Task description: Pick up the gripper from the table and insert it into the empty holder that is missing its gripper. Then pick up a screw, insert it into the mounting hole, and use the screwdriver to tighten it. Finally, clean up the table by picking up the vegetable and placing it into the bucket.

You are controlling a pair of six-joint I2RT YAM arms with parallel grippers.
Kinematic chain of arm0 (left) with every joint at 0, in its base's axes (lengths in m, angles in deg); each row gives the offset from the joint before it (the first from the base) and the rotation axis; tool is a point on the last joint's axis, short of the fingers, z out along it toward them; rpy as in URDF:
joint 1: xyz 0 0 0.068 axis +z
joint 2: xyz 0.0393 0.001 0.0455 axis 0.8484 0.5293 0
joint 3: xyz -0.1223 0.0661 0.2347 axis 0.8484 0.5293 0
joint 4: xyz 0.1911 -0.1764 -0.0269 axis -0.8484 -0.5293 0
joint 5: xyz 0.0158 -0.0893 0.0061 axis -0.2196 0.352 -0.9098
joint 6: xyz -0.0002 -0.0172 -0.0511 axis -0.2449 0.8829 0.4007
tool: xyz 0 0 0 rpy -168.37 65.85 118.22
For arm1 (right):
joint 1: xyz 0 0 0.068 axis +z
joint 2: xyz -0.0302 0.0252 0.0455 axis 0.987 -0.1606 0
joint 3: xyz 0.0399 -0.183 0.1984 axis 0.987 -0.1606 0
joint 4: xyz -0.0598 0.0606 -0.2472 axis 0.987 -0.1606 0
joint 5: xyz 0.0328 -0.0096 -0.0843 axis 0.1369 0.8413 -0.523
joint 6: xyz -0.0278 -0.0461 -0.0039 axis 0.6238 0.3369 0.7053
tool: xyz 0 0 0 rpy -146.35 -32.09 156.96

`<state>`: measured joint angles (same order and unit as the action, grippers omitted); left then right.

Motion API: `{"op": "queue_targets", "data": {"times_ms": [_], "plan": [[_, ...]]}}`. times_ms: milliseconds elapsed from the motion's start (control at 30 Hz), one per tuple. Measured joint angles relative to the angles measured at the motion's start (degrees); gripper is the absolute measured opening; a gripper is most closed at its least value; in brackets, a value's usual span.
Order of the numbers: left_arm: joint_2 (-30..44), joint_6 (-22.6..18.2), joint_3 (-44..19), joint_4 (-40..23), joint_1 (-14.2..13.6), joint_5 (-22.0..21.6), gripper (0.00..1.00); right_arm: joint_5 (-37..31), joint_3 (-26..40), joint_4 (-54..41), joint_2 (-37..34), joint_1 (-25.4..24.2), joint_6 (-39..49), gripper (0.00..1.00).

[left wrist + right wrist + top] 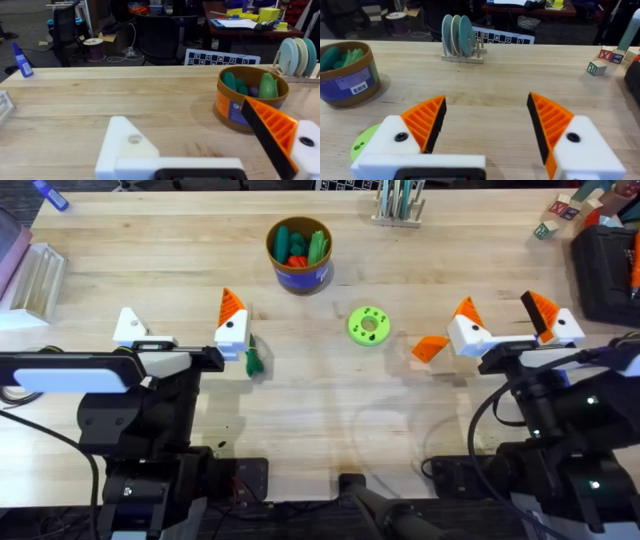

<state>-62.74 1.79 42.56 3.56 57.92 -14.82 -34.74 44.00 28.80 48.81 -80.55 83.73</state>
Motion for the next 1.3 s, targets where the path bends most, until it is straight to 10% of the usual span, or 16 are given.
{"op": "queue_targets", "data": {"times_ms": [467,967,1300], "plan": [[0.02,0.25,-1.54,-3.65,0.00,0.00,0.986,-1.37,0.60,-0.28,0.00,0.00,0.00,0.992],[24.90,0.68,-40.55,-51.10,0.00,2.65,0.986,-1.73,33.57,-27.98,-15.62,0.00,-0.92,0.992],[42.24,1.80,-41.94,-46.08,0.00,12.00,0.986,-1.73,36.48,-28.57,-17.20,0.00,-0.92,0.992]]}}
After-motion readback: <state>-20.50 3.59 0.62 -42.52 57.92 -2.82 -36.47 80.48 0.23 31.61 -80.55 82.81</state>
